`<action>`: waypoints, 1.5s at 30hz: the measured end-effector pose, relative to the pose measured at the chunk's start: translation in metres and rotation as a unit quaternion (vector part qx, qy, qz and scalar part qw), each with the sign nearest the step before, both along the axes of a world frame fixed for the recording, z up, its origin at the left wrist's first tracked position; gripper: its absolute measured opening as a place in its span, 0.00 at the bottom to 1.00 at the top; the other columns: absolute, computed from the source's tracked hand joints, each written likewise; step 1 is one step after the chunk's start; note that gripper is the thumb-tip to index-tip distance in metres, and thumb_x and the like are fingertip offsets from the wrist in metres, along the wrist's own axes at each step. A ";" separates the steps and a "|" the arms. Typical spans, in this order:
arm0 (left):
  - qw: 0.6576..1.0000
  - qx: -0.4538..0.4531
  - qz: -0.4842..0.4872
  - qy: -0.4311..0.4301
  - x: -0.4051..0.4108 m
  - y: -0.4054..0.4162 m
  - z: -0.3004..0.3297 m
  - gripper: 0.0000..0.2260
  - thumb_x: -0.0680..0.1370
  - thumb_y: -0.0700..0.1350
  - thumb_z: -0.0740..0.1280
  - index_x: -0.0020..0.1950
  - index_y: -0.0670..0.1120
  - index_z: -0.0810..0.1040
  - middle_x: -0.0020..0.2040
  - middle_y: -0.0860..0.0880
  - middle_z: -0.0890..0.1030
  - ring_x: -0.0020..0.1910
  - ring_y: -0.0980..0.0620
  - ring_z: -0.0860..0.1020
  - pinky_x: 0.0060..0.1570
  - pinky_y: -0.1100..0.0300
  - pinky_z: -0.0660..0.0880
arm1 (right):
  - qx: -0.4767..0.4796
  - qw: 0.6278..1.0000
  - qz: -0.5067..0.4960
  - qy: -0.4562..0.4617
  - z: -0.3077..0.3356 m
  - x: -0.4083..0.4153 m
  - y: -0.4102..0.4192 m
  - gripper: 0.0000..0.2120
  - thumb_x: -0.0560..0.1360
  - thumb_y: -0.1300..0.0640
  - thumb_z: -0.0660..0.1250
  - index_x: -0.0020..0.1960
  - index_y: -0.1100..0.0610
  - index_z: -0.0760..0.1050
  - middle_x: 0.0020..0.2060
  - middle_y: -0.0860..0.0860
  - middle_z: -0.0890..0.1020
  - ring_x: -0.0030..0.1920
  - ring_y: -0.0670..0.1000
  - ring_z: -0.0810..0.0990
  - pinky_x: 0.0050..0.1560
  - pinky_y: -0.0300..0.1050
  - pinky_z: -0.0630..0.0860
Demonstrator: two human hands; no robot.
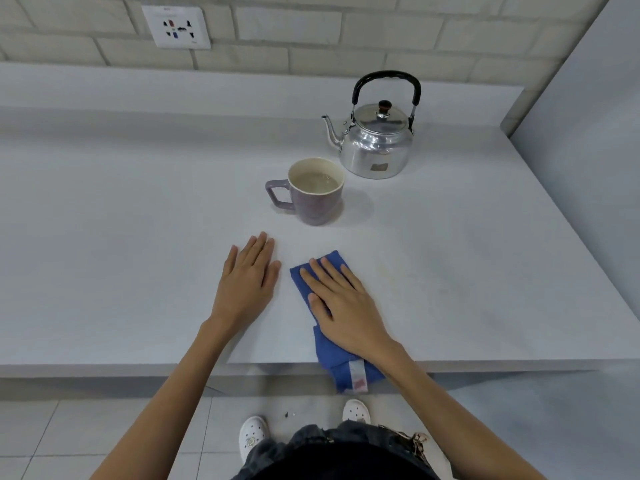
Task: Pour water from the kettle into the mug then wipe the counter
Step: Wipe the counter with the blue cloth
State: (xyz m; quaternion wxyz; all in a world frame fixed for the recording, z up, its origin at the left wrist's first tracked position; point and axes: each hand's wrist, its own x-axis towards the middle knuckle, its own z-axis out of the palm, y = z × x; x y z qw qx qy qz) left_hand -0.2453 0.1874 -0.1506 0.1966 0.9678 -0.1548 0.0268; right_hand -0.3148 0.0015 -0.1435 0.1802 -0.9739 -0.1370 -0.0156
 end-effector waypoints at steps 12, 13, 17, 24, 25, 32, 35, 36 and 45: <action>1.000 -0.005 0.005 -0.016 -0.001 0.000 -0.003 0.22 0.82 0.51 0.52 0.76 0.46 0.58 0.77 0.48 0.59 0.77 0.51 0.54 0.75 0.51 0.46 | -0.021 0.996 -0.092 0.007 0.005 0.022 -0.102 0.22 0.82 0.54 0.53 0.75 0.54 0.59 0.76 0.49 0.59 0.76 0.47 0.54 0.75 0.42 0.45; 1.000 -0.005 0.006 -0.015 -0.001 0.000 -0.003 0.22 0.82 0.51 0.52 0.76 0.46 0.58 0.77 0.48 0.59 0.77 0.51 0.54 0.75 0.52 0.46 | -0.023 0.995 -0.099 0.006 0.005 0.035 -0.101 0.22 0.82 0.54 0.53 0.75 0.54 0.59 0.76 0.50 0.60 0.76 0.48 0.55 0.75 0.42 0.46; 1.000 -0.002 0.008 -0.014 -0.002 -0.001 -0.002 0.23 0.82 0.51 0.52 0.76 0.45 0.58 0.77 0.48 0.58 0.77 0.51 0.54 0.75 0.52 0.46 | -0.038 0.995 -0.094 -0.005 0.001 0.070 -0.077 0.22 0.82 0.54 0.52 0.75 0.55 0.59 0.76 0.52 0.60 0.76 0.50 0.56 0.76 0.46 0.48; 1.000 -0.002 0.005 -0.007 -0.001 -0.001 -0.002 0.23 0.82 0.51 0.52 0.76 0.46 0.57 0.77 0.48 0.58 0.77 0.51 0.53 0.76 0.52 0.46 | -0.039 0.999 -0.007 0.002 -0.002 0.046 -0.026 0.23 0.82 0.52 0.50 0.76 0.53 0.55 0.77 0.50 0.58 0.77 0.48 0.52 0.77 0.47 0.45; 1.000 -0.004 0.005 -0.007 0.000 -0.001 -0.002 0.23 0.82 0.51 0.52 0.76 0.46 0.57 0.77 0.48 0.58 0.77 0.51 0.53 0.75 0.52 0.46 | -0.041 0.999 0.007 0.006 -0.002 0.036 -0.023 0.23 0.82 0.52 0.50 0.76 0.52 0.54 0.77 0.49 0.57 0.77 0.48 0.52 0.77 0.47 0.45; 1.000 -0.007 0.004 -0.012 -0.001 0.000 -0.002 0.23 0.82 0.51 0.52 0.76 0.47 0.57 0.77 0.49 0.58 0.77 0.52 0.53 0.75 0.53 0.45 | -0.075 0.996 0.051 0.023 -0.001 -0.037 -0.074 0.24 0.81 0.47 0.40 0.77 0.49 0.48 0.76 0.44 0.51 0.77 0.42 0.45 0.76 0.43 0.41; 1.000 -0.003 0.006 -0.015 -0.001 0.000 -0.002 0.22 0.82 0.51 0.52 0.76 0.47 0.58 0.77 0.49 0.58 0.77 0.52 0.53 0.75 0.53 0.45 | -0.091 0.994 0.053 0.032 -0.001 -0.036 -0.118 0.23 0.82 0.46 0.39 0.76 0.46 0.44 0.76 0.42 0.48 0.76 0.41 0.43 0.75 0.41 0.38; 1.000 -0.001 0.005 -0.015 -0.001 -0.001 -0.002 0.22 0.82 0.51 0.52 0.76 0.46 0.58 0.77 0.49 0.58 0.77 0.52 0.53 0.75 0.53 0.45 | -0.092 0.994 0.051 0.035 0.000 -0.029 -0.130 0.23 0.82 0.47 0.40 0.76 0.46 0.44 0.76 0.42 0.48 0.76 0.40 0.43 0.75 0.40 0.38; 1.000 0.000 0.002 -0.011 -0.002 0.000 -0.001 0.23 0.82 0.51 0.51 0.76 0.46 0.57 0.77 0.49 0.58 0.77 0.52 0.53 0.75 0.53 0.45 | -0.119 0.993 0.010 0.008 0.000 0.067 -0.152 0.22 0.83 0.52 0.46 0.76 0.51 0.46 0.77 0.47 0.52 0.77 0.46 0.50 0.73 0.37 0.36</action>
